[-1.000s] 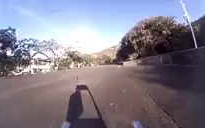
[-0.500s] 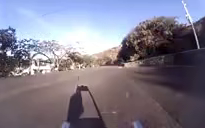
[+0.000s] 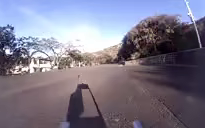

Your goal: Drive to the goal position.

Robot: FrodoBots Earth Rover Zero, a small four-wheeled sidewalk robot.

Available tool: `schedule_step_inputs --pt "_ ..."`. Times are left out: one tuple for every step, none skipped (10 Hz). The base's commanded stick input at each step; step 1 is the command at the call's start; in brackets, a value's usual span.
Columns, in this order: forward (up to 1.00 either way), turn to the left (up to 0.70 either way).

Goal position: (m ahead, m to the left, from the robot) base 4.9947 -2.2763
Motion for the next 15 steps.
schedule_step_inputs --pt "0.50 0.00" --pt "0.50 0.00" --pt "0.50 0.00" --pt "0.50 0.00" --pt "0.50 0.00" --pt "0.50 0.00" --pt "0.50 0.00" --pt "0.50 0.00" --pt "0.50 0.00" --pt "0.50 0.00" --pt "0.50 0.00" --pt "0.50 0.00" --pt "0.50 0.00" --pt "0.50 0.00" --pt "0.50 0.00"
